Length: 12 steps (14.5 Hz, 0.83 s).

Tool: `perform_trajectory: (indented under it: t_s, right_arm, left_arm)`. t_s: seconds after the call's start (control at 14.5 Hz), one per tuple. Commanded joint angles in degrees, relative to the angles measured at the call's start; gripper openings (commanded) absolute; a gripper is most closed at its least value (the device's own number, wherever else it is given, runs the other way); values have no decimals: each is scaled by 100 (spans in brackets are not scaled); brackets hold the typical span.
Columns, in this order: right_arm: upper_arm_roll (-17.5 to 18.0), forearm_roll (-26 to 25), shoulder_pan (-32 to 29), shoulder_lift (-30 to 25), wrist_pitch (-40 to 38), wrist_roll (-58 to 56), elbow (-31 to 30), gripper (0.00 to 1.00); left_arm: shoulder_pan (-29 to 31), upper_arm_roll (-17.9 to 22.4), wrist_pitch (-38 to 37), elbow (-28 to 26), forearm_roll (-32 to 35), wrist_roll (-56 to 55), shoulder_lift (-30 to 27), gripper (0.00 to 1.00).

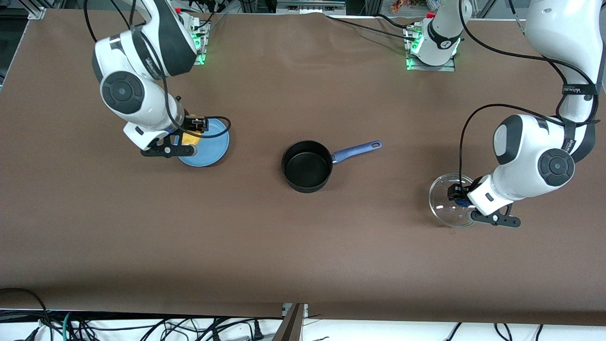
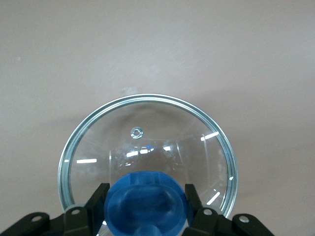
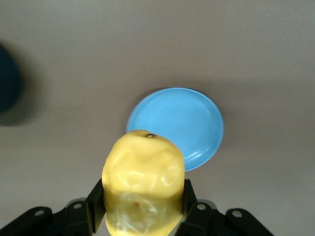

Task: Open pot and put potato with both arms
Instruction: 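Move the potato over the pot while the left gripper lowers the lid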

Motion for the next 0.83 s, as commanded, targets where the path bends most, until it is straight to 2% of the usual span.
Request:
perform_trajectory:
  t_s: [0.0, 0.14, 0.28, 0.41, 0.48, 0.55, 0.76]
  right_arm:
    - [36, 327, 365, 517, -125, 915, 696, 30]
    - [36, 320, 734, 999, -55, 1418, 1222, 30]
    - [36, 319, 1060, 1666, -29, 2233, 2047, 30]
    - [36, 319, 1358, 2238, 137, 2911, 2699, 30]
    - [36, 319, 1464, 2433, 426, 3123, 2833, 30]
    - [36, 319, 1596, 2548, 742, 3334, 2843, 30]
    - [36, 311, 1834, 2952, 1499, 3731, 2843, 30]
  left_arm:
    - [71, 86, 736, -870, -161, 423, -269, 54]
    - [98, 86, 1193, -1230, -161, 433, -260, 54]
    - [124, 86, 1650, -1564, -161, 433, -234, 55]
    - [176, 86, 1784, -1654, -161, 433, -216, 59]
    - [203, 86, 1776, -1645, -161, 424, -216, 76]
    - [221, 86, 1697, -1584, -161, 389, -260, 100]
    - [230, 25, 655, -1146, -353, 310, -690, 100]
